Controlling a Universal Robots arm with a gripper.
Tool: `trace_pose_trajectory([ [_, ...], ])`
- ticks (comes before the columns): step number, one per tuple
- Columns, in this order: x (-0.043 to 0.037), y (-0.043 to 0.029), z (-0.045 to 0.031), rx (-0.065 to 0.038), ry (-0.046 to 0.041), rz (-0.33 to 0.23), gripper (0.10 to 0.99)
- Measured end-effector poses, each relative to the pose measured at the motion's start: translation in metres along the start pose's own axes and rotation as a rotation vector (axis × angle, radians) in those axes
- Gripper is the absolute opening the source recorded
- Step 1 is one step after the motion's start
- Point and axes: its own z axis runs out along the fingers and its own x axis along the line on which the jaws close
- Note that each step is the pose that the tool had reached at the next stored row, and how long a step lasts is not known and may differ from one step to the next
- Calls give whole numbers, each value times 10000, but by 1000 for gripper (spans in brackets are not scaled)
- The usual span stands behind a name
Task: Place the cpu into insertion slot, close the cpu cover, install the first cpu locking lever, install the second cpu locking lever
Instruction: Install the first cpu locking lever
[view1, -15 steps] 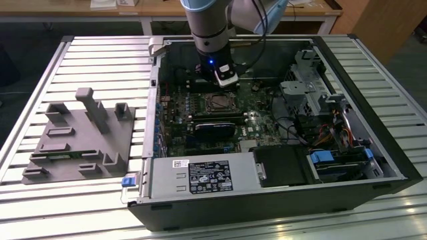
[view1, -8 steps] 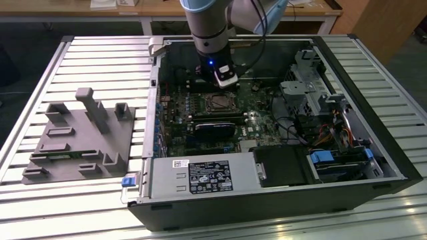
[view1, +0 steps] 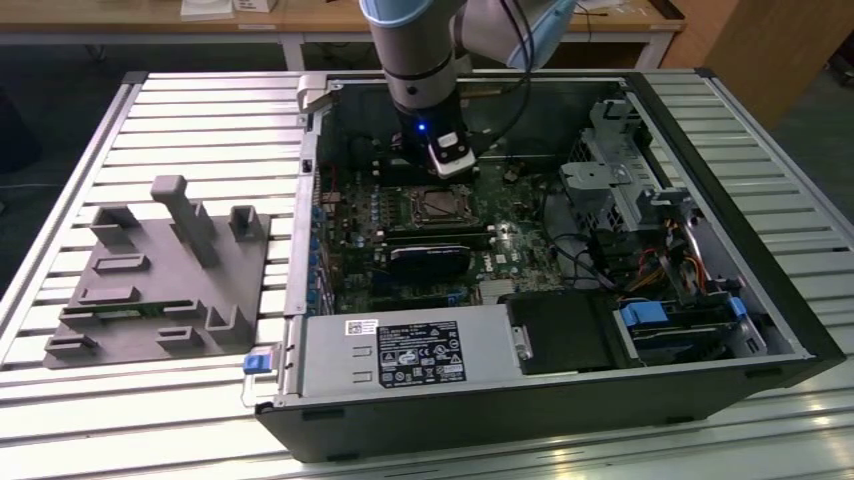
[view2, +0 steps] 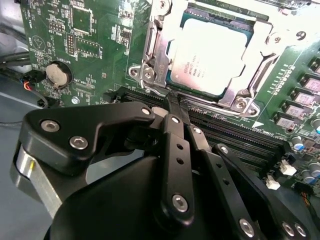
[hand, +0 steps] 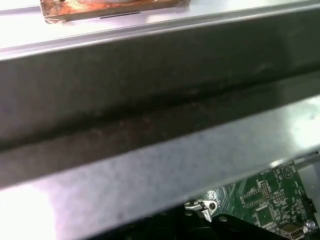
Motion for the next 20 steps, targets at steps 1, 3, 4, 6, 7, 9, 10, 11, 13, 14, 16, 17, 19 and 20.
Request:
trace_pose_trajectory([
  [1,0,-1,1,-14,5,3,106],
  [3,0,0,2,-43,14,9,106],
  [4,0,0,3,-43,14,10,106],
  [6,0,0,3,-45,14,10,106],
  [7,0,0,0,-46,14,10,106],
  [9,-4,4,-21,-45,13,10,106],
  [10,-7,8,-35,-46,14,10,106],
  [11,-10,11,-50,-46,14,10,106],
  [13,-16,17,-83,-45,14,10,106],
  [14,-19,21,-99,-45,14,10,106],
  [16,-25,28,-134,-45,14,10,106],
  [17,-28,32,-150,-45,14,10,106],
  [19,-34,38,-178,-45,14,10,106],
  [20,-36,40,-189,-46,14,10,106],
])
